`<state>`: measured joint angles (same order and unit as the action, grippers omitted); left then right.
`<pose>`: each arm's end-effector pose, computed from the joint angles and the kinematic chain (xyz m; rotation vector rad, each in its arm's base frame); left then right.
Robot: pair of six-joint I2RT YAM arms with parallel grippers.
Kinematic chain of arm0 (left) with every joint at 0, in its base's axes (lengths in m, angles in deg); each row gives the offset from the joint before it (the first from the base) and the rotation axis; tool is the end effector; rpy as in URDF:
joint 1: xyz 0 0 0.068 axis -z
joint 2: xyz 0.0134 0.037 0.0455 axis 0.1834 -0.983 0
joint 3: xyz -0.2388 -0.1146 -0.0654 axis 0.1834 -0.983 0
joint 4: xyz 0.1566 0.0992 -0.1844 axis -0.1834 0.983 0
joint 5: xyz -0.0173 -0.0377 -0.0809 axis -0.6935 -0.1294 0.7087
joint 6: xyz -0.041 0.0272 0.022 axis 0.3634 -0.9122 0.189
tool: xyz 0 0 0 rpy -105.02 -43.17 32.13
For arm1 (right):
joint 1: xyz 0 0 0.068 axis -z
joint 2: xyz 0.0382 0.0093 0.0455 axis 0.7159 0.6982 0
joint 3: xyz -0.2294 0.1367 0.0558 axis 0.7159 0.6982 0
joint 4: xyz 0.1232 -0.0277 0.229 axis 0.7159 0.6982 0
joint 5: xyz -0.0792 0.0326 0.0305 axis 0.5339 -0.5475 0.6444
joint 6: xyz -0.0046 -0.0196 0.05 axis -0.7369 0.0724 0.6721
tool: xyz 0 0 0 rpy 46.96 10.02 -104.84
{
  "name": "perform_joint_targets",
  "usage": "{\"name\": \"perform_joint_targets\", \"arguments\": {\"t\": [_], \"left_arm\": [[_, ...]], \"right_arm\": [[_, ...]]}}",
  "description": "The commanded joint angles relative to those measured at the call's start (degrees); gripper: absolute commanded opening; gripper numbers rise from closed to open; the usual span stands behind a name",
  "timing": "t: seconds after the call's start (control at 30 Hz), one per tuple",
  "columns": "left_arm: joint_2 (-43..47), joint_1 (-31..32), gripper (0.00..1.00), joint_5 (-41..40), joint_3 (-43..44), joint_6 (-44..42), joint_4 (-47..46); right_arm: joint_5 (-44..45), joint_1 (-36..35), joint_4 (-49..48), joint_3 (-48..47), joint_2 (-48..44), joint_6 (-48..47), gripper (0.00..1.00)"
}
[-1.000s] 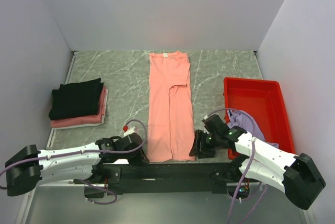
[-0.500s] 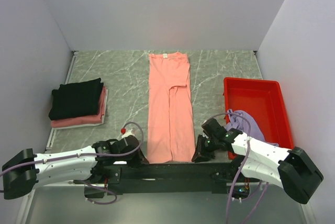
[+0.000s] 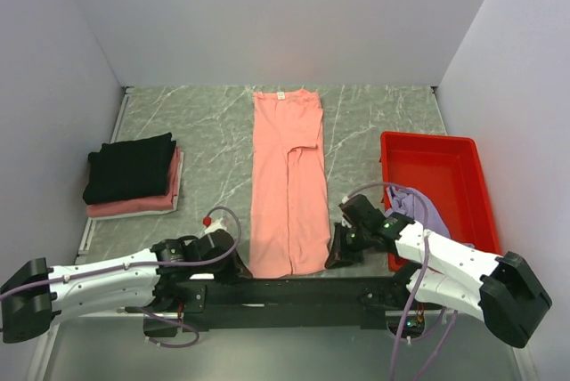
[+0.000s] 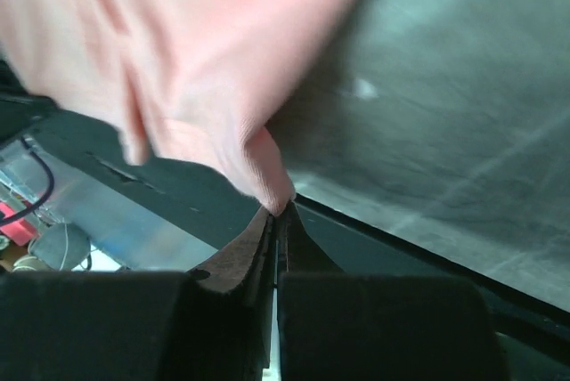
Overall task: Fold and stack the t-shirts
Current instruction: Fold the tshirt
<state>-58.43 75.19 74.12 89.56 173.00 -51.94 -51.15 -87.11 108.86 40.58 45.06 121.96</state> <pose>0.0603 -0.1267 0.1419 -0.4601 2.7701 -0.9256 0.1108 0.1159 0.1511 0.0330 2.9688 0.8966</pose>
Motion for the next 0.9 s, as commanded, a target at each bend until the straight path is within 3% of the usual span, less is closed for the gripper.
{"name": "perform_joint_targets", "arguments": {"t": [0.0, 0.13, 0.3, 0.47, 0.87], "left_arm": [[-1.5, 0.4, 0.01, -4.5, 5.5, -1.5, 1.4], [-4.5, -0.5, 0.0, -10.9, 11.6, -4.6, 1.8], [-10.2, -7.9, 0.0, -15.0, 19.9, -11.8, 1.7], [-15.5, -17.1, 0.0, -13.0, 23.8, -21.0, -7.5], [-32.7, -26.8, 0.0, -11.8, 37.7, -32.1, -13.2]], "right_arm": [[3.3, 0.0, 0.6, -5.6, 0.4, -3.8, 0.0], [6.1, 1.6, 0.7, -11.4, 2.1, -7.0, 0.0], [8.5, 5.8, -2.0, -16.7, 4.7, -9.3, 0.0], [9.6, 9.2, -3.6, -21.8, 8.9, -11.9, 0.0], [9.7, 16.6, -9.1, -34.4, 20.6, -15.4, 0.0]]}}
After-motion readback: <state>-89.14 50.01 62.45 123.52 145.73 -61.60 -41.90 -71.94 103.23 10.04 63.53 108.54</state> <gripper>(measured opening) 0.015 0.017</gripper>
